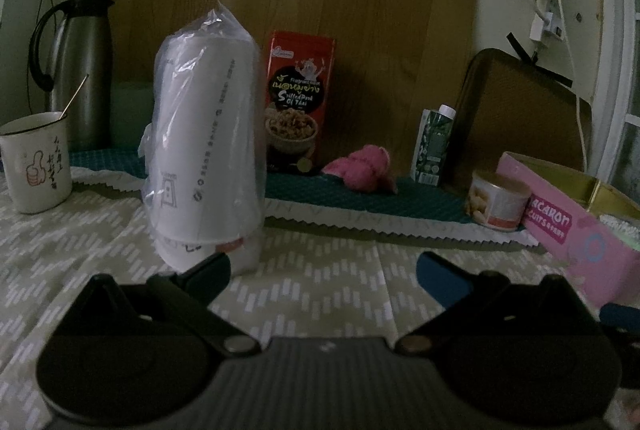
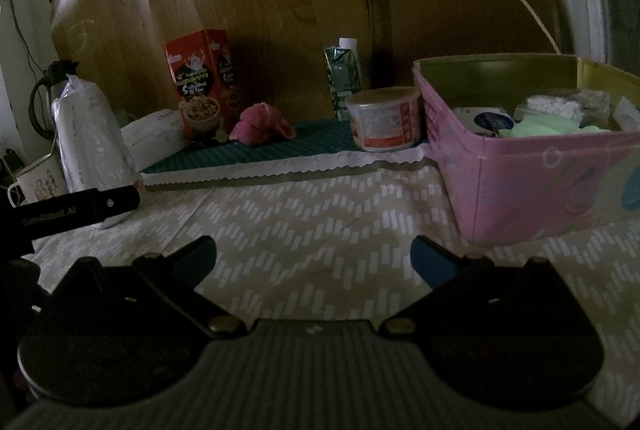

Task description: Organize soft objects

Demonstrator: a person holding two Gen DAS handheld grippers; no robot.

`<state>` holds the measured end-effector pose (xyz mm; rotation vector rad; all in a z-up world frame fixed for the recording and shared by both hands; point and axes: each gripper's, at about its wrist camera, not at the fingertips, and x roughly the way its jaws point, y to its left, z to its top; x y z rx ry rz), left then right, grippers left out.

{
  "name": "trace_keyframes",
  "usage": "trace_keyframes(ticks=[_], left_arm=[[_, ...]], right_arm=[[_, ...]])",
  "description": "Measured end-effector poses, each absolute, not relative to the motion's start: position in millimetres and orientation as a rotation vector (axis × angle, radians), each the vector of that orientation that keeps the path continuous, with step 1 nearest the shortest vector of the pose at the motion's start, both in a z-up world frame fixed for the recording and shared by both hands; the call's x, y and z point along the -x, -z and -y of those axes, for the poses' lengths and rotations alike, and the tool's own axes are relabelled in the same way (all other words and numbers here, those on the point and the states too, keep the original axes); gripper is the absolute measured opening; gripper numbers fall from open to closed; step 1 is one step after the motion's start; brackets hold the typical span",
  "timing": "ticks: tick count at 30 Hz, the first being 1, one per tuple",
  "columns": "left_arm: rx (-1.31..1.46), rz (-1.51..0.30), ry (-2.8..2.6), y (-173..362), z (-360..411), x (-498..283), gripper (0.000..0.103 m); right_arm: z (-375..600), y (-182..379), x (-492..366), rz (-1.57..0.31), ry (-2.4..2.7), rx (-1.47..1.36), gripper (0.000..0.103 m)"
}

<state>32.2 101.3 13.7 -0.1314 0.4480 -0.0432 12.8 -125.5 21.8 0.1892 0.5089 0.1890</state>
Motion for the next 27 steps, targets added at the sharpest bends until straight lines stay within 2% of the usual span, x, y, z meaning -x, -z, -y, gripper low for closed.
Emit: trace_keyframes(ticks=[18, 27], left_arm=[[0.097, -0.505, 0.056, -10.5, -97.3, -40.2, 0.103], [0.100, -0.507, 0.049, -10.5, -96.5, -39.6, 0.103]], right_arm=[[126.5, -26.3, -16.7, -0.503, -0.202, -0.190, 0.103], [114.2, -47.8, -36.5, -0.437, -0.230, -0.140, 0.103]])
